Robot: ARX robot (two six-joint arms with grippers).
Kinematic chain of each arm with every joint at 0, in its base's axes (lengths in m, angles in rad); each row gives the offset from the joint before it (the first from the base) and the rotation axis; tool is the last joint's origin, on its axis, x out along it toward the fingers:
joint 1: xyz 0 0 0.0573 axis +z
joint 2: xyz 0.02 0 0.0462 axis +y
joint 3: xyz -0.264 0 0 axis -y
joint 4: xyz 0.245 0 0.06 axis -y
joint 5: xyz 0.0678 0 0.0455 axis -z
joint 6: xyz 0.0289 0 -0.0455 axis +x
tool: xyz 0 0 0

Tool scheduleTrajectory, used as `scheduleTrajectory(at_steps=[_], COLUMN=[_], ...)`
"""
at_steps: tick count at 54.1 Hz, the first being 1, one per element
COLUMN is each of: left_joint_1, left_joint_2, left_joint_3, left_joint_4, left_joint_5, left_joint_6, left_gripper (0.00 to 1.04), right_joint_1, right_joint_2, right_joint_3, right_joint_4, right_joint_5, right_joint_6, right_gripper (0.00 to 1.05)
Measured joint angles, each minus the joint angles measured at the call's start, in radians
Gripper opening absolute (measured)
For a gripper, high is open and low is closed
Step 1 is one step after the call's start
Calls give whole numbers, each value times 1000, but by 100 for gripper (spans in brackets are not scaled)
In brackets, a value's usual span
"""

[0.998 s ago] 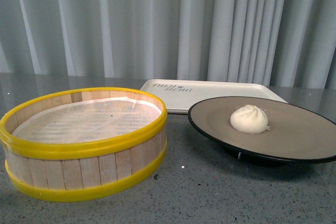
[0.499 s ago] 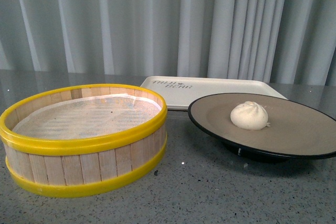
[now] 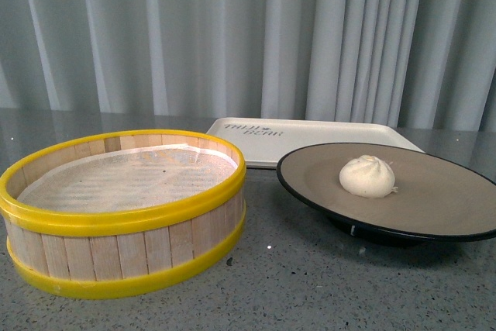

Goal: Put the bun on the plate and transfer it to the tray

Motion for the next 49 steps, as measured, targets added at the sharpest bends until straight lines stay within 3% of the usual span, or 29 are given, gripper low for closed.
scheduleTrajectory(at_steps=[49], left_joint_1=[0], left_joint_2=[-387], left_joint_3=[0], left_joint_4=[-372], left_joint_5=[1], left_joint_6=[0], left_gripper=[4], right_joint_1=[0], right_joint_2=[0], right_joint_3=[0], right_joint_4=[0], right_joint_5=[0], right_joint_6=[0], right_gripper=[96])
